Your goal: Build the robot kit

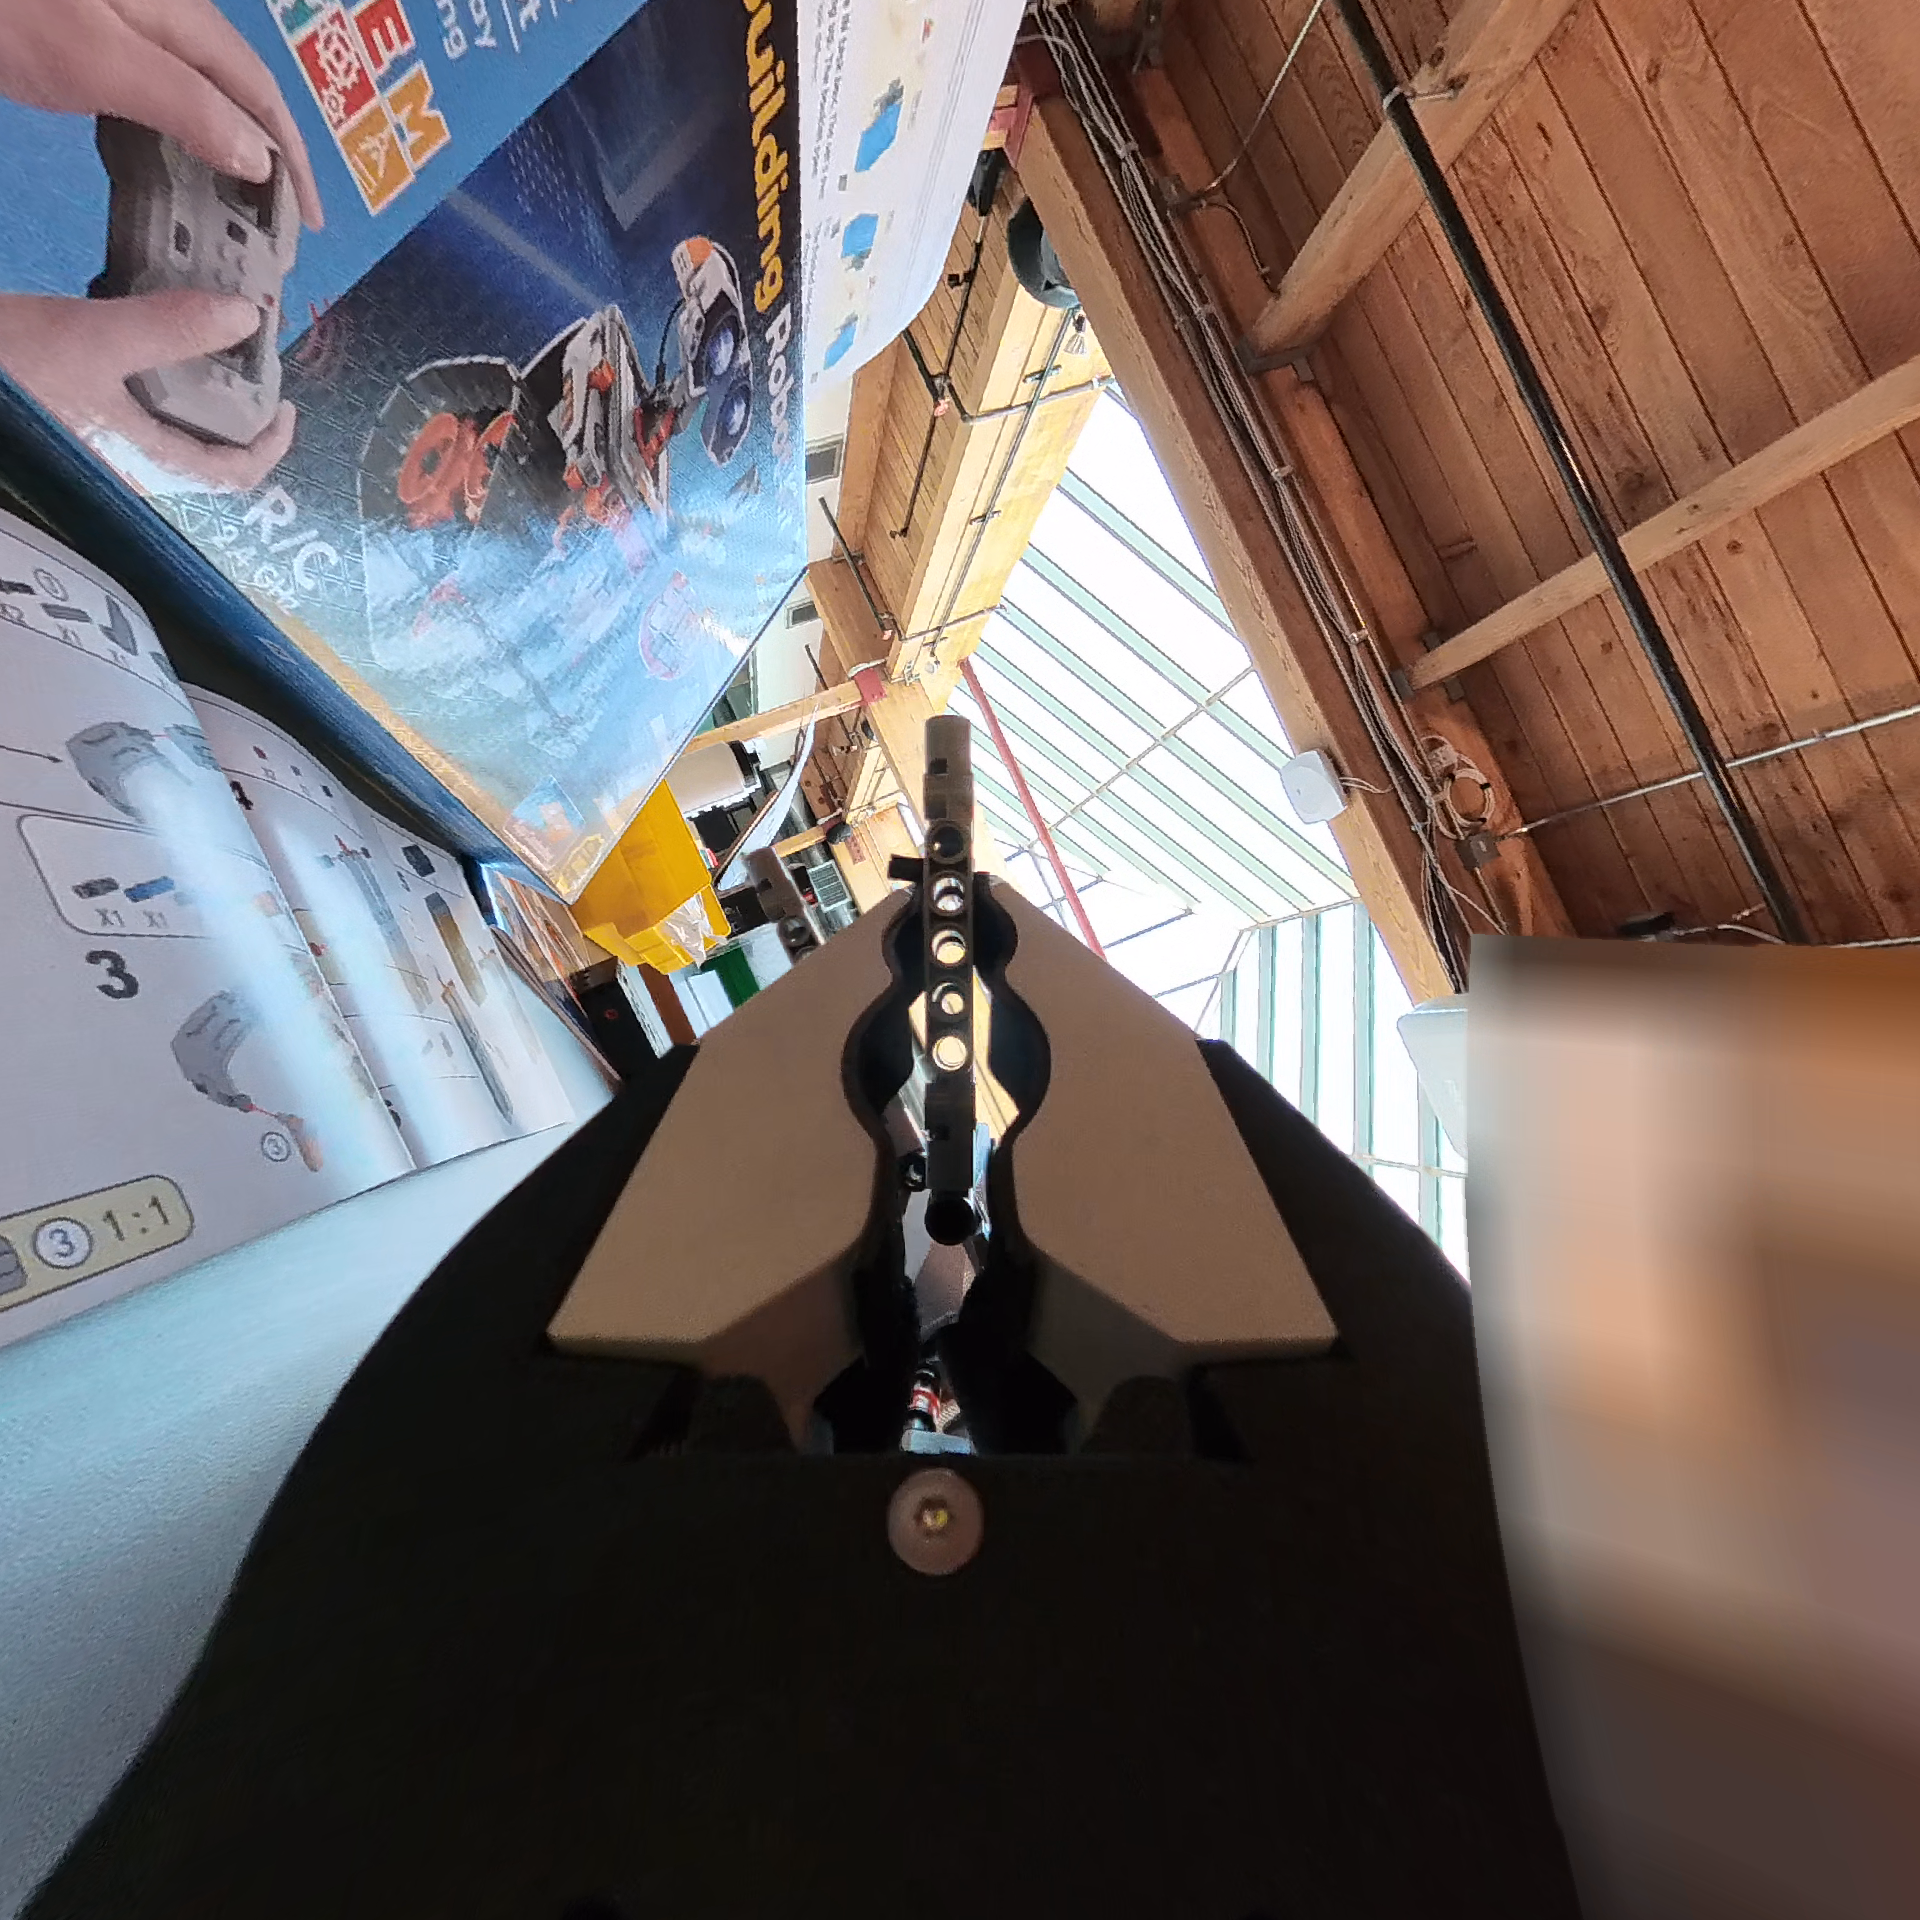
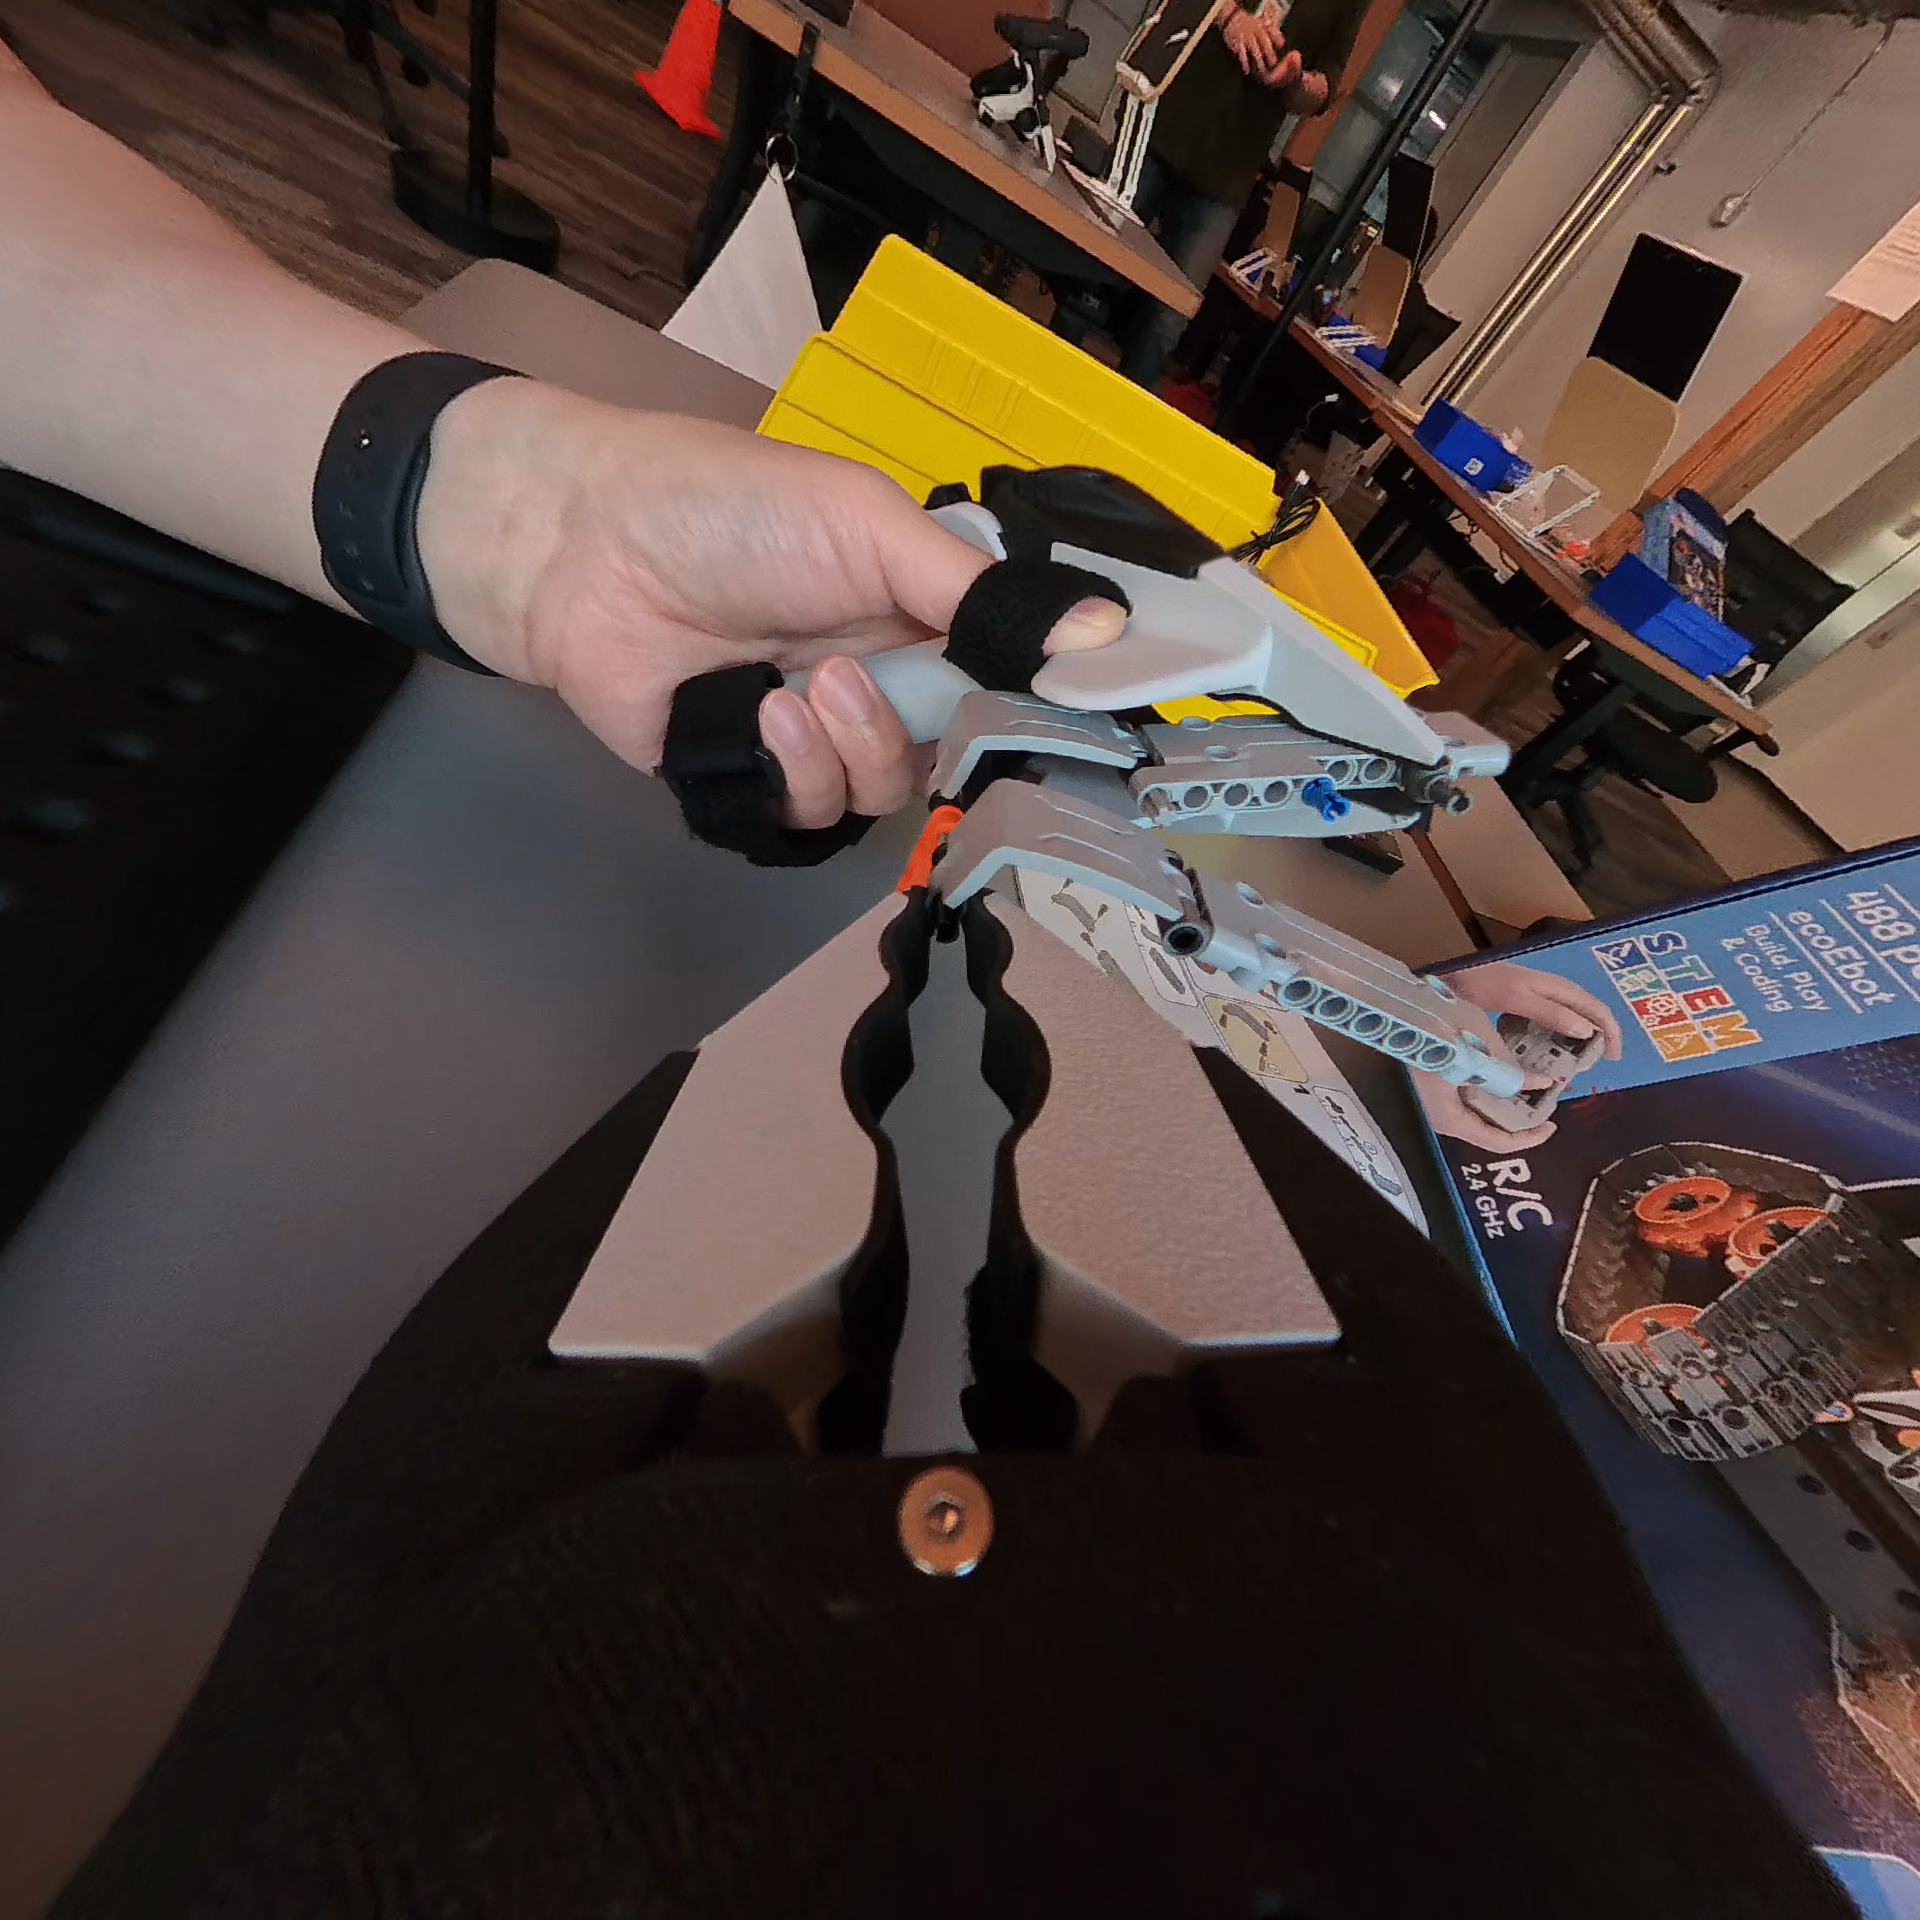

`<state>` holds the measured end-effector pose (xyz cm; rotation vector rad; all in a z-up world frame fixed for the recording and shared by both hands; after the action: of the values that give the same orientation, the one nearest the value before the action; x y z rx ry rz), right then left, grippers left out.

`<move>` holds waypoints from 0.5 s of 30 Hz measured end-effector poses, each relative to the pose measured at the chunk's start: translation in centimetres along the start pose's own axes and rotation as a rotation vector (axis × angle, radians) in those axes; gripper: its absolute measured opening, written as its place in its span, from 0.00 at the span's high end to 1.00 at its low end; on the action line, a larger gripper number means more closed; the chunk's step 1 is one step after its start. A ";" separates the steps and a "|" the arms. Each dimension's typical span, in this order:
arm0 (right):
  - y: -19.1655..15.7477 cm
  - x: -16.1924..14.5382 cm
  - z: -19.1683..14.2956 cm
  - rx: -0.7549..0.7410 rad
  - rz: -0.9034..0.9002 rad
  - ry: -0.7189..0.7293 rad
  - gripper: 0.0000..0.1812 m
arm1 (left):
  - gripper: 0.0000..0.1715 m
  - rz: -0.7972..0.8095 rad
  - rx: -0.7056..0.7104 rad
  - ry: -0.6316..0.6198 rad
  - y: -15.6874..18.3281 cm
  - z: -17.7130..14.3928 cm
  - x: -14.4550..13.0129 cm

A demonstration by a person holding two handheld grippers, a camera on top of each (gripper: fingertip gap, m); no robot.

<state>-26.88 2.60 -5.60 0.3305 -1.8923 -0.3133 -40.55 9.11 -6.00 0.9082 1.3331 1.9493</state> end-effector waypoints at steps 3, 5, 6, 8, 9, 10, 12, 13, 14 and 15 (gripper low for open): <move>0.0 -0.1 -0.1 0.001 0.017 0.000 0.97 | 0.98 0.002 0.000 -0.003 0.0 0.1 -0.1; 0.0 -0.1 0.2 -0.007 0.028 -0.015 0.97 | 0.98 0.011 0.005 -0.001 0.0 0.0 0.0; 0.0 -0.1 0.3 -0.013 0.024 -0.019 0.97 | 0.98 0.011 0.005 -0.003 0.1 0.0 0.0; 0.0 -0.1 0.3 -0.017 0.019 -0.041 0.97 | 0.97 0.011 0.006 -0.008 0.0 0.0 0.0; 0.0 -0.1 0.1 -0.017 0.014 -0.058 0.97 | 0.98 0.011 0.005 -0.007 0.1 0.0 0.0; 0.1 0.0 -0.4 -0.020 0.007 -0.102 0.97 | 0.97 0.009 -0.002 -0.008 0.1 0.0 0.1; 0.1 -0.2 -2.1 0.017 0.053 -0.275 0.98 | 0.98 0.023 0.001 -0.042 0.3 0.2 0.1; -0.5 -0.8 -3.0 0.083 0.120 -0.409 0.98 | 0.98 0.042 0.009 -0.070 0.4 0.4 -0.1; -1.0 -1.4 -3.7 0.123 0.178 -0.566 0.98 | 0.98 0.071 0.019 -0.081 0.6 0.5 -0.2; -1.4 -2.1 -4.3 0.139 0.205 -0.722 0.97 | 0.98 0.104 0.034 -0.092 0.8 0.7 -0.4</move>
<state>-22.01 1.84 -6.51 0.1129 -2.6432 -0.1698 -39.84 8.89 -5.19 1.0904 1.2924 1.9422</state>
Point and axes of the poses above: each gripper's, where its closed fingertips meet, z out along the fingers, x out of its top, y = z × x across the jaws, the point moved 8 cm from there along -z, back along the fingers, and after that the axes turned 11 degrees about x, right-handed, at the moved point
